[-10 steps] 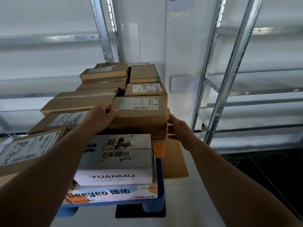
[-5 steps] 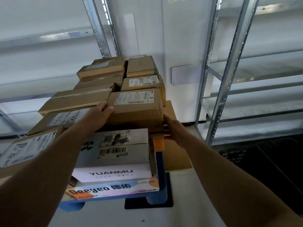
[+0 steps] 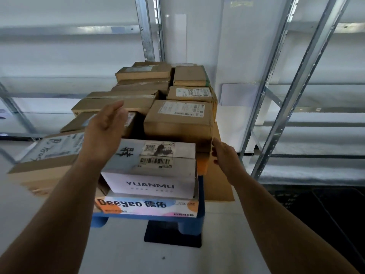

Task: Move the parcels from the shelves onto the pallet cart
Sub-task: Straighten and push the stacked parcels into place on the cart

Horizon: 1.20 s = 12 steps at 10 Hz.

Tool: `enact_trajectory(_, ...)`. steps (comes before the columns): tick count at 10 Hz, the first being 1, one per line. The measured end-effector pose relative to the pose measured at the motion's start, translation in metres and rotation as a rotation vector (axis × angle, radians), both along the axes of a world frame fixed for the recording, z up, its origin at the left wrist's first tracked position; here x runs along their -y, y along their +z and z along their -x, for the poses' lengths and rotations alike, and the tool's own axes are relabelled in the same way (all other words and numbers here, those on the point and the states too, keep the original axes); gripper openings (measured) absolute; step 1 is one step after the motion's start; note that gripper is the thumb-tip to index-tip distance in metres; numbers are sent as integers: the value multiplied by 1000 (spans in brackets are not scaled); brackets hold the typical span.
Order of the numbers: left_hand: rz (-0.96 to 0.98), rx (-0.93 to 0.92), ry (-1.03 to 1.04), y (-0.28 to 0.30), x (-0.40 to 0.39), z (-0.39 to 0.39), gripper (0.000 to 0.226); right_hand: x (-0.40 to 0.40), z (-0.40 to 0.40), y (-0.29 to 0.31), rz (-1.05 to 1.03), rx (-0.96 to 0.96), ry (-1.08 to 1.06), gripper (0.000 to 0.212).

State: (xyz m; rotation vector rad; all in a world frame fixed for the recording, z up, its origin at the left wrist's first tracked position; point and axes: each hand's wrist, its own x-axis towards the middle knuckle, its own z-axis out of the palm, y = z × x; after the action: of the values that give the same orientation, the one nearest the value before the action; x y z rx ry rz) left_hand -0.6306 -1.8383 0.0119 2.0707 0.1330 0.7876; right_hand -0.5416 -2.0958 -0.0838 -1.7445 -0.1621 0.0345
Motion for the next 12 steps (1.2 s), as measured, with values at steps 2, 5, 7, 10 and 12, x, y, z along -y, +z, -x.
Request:
enact_trajectory(2, 127, 218, -4, -23, -6, 57, 19, -6, 18, -14, 78, 75, -84, 26)
enact_trajectory(5, -9, 227, 185, -47, -30, 87, 26, -6, 43, -20, 275, 156, -72, 27)
enact_trajectory(7, -248, -10, 247, -42, -38, 76, 22, 1, 51, -21, 366, 169, -85, 36)
enact_trajectory(10, -227, 27, 248, -41, -46, 110, 50, -5, 89, -12, 290, 243, -31, 27)
enact_trajectory(12, -102, -325, 461, -70, -84, 117, 100, -19, 110, 7, 109, 264, 152, 19)
